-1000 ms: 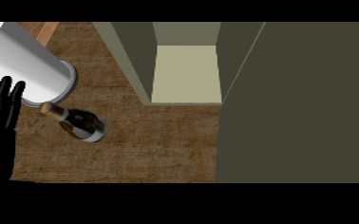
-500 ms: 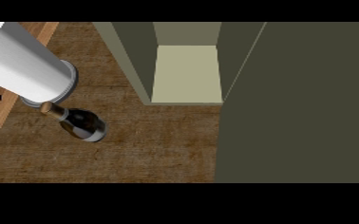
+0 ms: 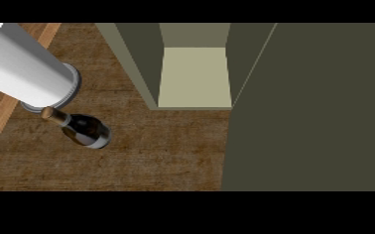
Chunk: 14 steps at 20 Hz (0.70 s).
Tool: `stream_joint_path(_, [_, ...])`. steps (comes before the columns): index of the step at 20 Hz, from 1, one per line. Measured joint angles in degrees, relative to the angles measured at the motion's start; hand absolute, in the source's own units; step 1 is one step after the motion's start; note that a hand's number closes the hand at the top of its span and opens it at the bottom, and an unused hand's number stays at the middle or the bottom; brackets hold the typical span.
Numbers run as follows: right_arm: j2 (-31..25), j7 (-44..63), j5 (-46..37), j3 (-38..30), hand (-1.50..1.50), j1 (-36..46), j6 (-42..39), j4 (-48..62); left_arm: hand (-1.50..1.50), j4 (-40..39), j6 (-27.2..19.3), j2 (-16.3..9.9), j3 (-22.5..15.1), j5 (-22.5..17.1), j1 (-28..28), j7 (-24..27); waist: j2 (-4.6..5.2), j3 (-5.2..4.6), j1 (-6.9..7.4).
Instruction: Pick up the wine, place it into the cabinet and close the cabinet
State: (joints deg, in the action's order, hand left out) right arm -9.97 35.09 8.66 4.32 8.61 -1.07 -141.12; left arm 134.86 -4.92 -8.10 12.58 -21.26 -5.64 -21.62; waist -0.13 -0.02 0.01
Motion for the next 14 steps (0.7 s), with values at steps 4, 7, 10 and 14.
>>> stream_joint_path(4, [-0.18, 5.98, -0.55, 0.66, -1.50, 4.92, 3.09, -0.53, -1.50, 0.20, -1.32, -0.21, -0.20, 0.55, 0.25, -2.43, -0.04, -0.01, -0.05])
stream_joint_path(7, [-0.42, 8.47, -1.09, 0.18, -1.50, 7.98, 4.42, -0.52, -1.50, -0.39, -1.92, -1.33, 1.02, 0.45, 2.54, -3.68, -0.01, -0.01, -0.09])
stream_joint_path(10, [-0.66, 11.43, -1.60, 0.08, -1.50, 10.70, 5.87, -0.75, -1.50, -0.70, -3.14, -1.56, 0.57, 1.83, 4.19, -5.03, -0.02, 0.00, -0.20])
stream_joint_path(14, [-1.77, 14.52, -1.73, -1.49, -1.50, 13.54, 6.45, -1.17, -1.50, -2.24, -3.89, -0.52, -0.47, 3.74, 4.61, -4.48, -0.02, 0.00, -0.33])
